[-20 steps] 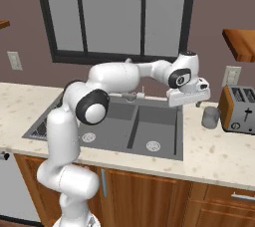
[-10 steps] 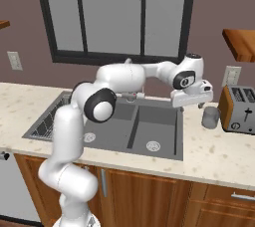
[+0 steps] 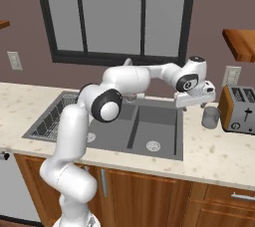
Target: Place the glass cup in the left basin and the mug in the right basin of the sink.
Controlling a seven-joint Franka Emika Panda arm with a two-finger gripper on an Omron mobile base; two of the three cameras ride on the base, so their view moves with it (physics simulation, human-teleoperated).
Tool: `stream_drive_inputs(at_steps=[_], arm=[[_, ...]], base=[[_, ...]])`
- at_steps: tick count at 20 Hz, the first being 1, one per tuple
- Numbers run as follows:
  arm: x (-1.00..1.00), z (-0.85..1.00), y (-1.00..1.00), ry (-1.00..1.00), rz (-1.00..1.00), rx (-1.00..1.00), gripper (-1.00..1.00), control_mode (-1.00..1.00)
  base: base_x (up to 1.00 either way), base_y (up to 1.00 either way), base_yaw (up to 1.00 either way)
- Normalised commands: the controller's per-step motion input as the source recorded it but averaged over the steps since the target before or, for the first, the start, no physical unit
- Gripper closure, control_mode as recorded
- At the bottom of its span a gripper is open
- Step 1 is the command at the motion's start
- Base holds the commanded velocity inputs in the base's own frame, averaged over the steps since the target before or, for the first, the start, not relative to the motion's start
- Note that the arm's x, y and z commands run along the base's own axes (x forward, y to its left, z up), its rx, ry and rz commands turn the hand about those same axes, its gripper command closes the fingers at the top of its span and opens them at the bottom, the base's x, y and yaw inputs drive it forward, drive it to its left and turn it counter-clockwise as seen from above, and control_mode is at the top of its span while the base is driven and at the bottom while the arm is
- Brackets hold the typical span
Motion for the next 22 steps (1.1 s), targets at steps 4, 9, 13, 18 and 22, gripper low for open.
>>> stream_drive_inputs(at_steps=[4,9,13,18,22], arm=[[0.14,-0.09,-0.2,0.0,0.0,0.0,-1.0,-1.0],[0.17,-0.05,-0.15,0.0,0.0,0.0,-1.0,-1.0],[0.2,-0.07,-0.08,0.0,0.0,0.0,-1.0,-1.0],[0.19,-0.1,-0.1,0.0,0.0,0.0,-1.0,-1.0],[0.13,-0.12,-0.05,0.0,0.0,0.0,-1.0,-1.0]], base=[[0.0,0.0,0.0],[0.0,0.0,0.0],[0.0,0.0,0.0],[0.0,0.0,0.0],[0.0,0.0,0.0]])
